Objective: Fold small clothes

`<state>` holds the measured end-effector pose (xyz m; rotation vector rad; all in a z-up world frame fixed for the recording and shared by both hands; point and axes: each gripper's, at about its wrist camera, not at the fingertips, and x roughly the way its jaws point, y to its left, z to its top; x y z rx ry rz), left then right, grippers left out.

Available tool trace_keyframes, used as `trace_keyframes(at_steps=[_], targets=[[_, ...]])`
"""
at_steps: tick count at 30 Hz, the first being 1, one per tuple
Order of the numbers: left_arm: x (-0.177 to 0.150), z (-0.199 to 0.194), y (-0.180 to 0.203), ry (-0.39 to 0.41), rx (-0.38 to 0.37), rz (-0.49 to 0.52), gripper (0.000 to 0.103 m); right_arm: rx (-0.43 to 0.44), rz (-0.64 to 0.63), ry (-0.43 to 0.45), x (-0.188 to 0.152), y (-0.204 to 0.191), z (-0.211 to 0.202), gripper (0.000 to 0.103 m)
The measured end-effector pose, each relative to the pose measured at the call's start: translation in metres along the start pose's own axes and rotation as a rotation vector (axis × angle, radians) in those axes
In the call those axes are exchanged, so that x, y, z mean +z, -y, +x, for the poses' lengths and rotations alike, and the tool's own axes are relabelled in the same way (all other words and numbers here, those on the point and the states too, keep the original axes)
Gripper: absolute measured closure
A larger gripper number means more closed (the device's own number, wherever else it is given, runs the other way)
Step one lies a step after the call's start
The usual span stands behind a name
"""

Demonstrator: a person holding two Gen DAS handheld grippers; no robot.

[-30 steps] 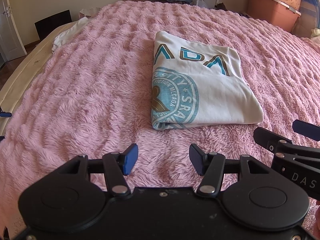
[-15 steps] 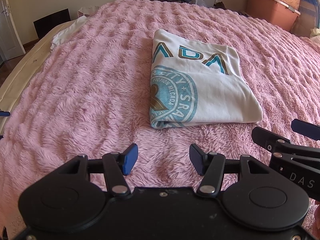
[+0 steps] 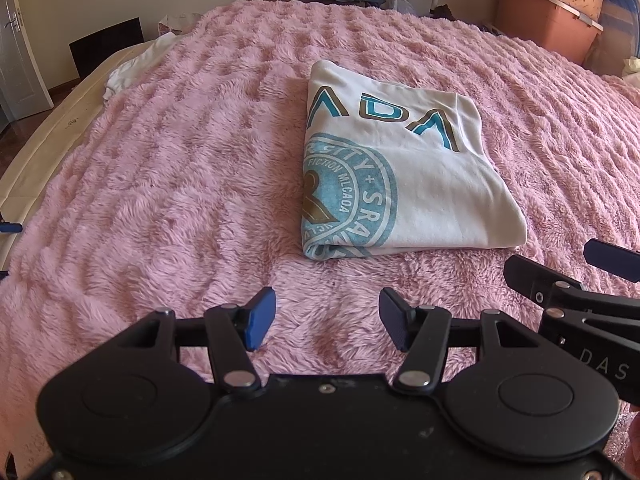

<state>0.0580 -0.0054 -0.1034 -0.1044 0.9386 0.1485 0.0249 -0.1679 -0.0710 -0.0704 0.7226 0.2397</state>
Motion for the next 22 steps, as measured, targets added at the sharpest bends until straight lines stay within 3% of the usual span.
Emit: trace_keyframes(at_steps=[16,22], targets=[[-0.0006,-0.0028,0.0009,0.058,-0.016,-0.002,0.042,-0.001,-0.003,-0.006,0.0009,-0.0001,0.0021,0.019],[0.0001,0.0003,0.0010,0.028,-0.017,-0.011,0.042,-0.001,-0.004,-0.008,0.0016,0.0001,0.0037,0.019]])
